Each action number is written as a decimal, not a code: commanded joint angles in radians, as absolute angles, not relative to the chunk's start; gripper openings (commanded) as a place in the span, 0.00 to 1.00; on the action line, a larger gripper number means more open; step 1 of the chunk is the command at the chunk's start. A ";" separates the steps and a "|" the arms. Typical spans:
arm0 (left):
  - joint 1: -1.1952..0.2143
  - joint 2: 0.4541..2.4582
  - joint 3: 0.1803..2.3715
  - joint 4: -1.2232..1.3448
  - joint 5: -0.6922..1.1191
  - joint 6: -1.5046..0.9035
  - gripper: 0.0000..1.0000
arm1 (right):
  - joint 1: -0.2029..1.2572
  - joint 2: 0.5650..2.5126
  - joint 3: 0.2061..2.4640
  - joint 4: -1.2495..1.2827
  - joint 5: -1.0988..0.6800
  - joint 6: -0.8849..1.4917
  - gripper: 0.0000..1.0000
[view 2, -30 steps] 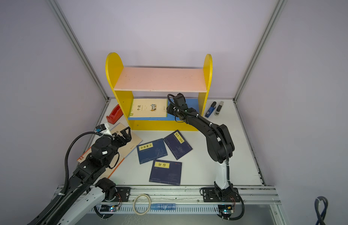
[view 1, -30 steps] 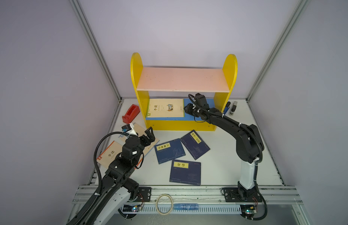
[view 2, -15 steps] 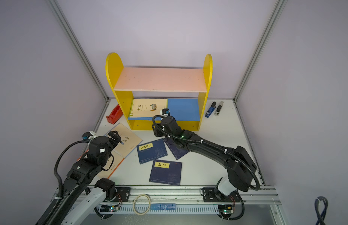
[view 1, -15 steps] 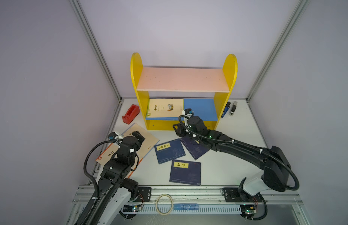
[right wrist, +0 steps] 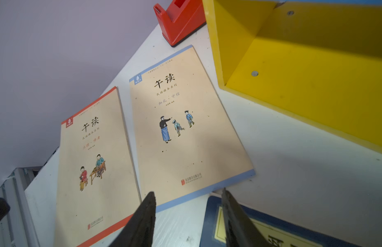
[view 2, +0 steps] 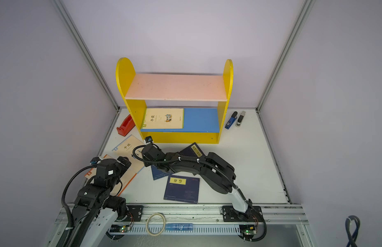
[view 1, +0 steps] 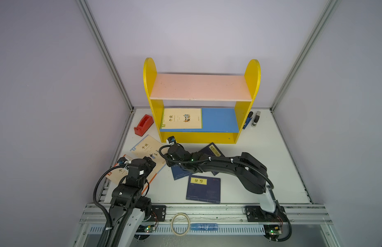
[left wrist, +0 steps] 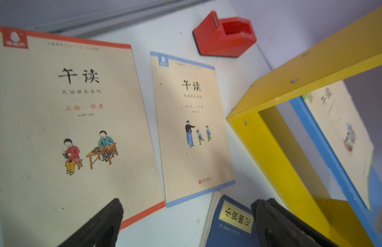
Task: Stacking books/files
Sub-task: Pick up the book from the middle-left of the table.
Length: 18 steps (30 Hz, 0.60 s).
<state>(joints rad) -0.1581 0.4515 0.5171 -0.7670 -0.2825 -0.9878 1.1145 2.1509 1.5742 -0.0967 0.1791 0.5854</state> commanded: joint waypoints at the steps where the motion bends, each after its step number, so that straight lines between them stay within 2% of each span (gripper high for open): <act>1: -0.116 0.538 0.500 -0.686 -0.161 -0.961 1.00 | 1.114 2.226 1.669 -0.227 0.176 0.575 0.52; 7: 0.010 0.741 0.462 -0.483 0.094 -0.898 1.00 | 1.098 2.321 1.754 -0.270 0.132 0.594 0.53; 18: 0.121 0.929 0.456 -0.351 0.204 -0.864 1.00 | 1.039 2.393 1.806 -0.325 0.072 0.678 0.53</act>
<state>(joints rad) 0.1070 0.9009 0.4545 -0.4156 0.1421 -0.8829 1.0473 2.3795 1.8023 -0.2939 0.0944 0.6369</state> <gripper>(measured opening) 0.997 0.532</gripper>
